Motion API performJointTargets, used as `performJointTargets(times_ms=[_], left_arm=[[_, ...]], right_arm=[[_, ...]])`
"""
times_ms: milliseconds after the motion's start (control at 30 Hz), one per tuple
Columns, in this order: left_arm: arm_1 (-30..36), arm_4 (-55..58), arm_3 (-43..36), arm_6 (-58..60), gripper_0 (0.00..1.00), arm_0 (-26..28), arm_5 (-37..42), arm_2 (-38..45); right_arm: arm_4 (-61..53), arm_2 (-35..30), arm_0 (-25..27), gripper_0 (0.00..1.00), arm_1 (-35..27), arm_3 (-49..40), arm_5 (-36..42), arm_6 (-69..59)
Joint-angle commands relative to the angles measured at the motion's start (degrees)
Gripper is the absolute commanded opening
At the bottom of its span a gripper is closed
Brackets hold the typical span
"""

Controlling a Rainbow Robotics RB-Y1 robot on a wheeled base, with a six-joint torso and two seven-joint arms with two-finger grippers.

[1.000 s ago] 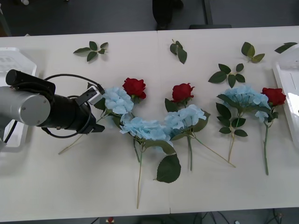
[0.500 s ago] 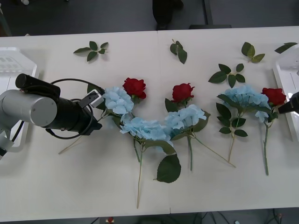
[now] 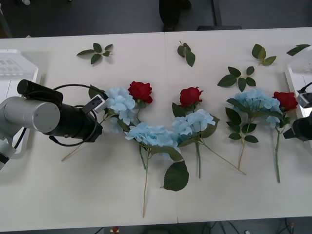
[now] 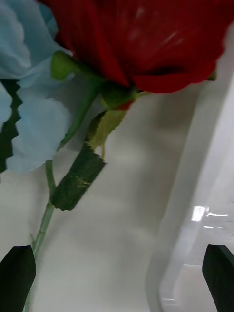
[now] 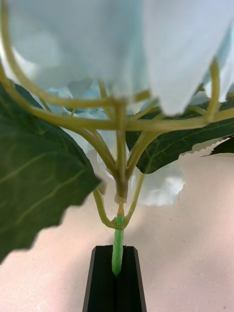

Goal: Place the red flowers into the right box and the blue flowers into the left box. If a person shows an open palm, hand one flower to the person first, then continue sorting.

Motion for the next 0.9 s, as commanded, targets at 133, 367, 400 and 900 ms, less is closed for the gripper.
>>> performJointTargets(times_ms=[133,367,400,900], left_arm=[[-0.22,1.61,-0.34,-0.24,0.00,-3.64,-0.72,-0.45],[7.43,16.90,-4.21,0.02,0.00,-3.99,2.62,6.58],[7.78,17.87,-4.39,0.11,0.00,-3.99,4.55,8.33],[20.70,0.82,-3.86,1.26,0.00,-3.91,33.99,37.34]], right_arm=[[3.28,-0.39,0.55,1.00,4.88,-1.51,-0.08,-3.53],[5.03,-0.39,0.55,1.00,7.08,-1.78,0.18,-4.58],[5.12,-0.39,0.55,1.00,7.08,-1.86,0.18,-4.67],[7.67,-0.39,-0.24,1.00,10.16,-1.95,0.97,-6.69]])
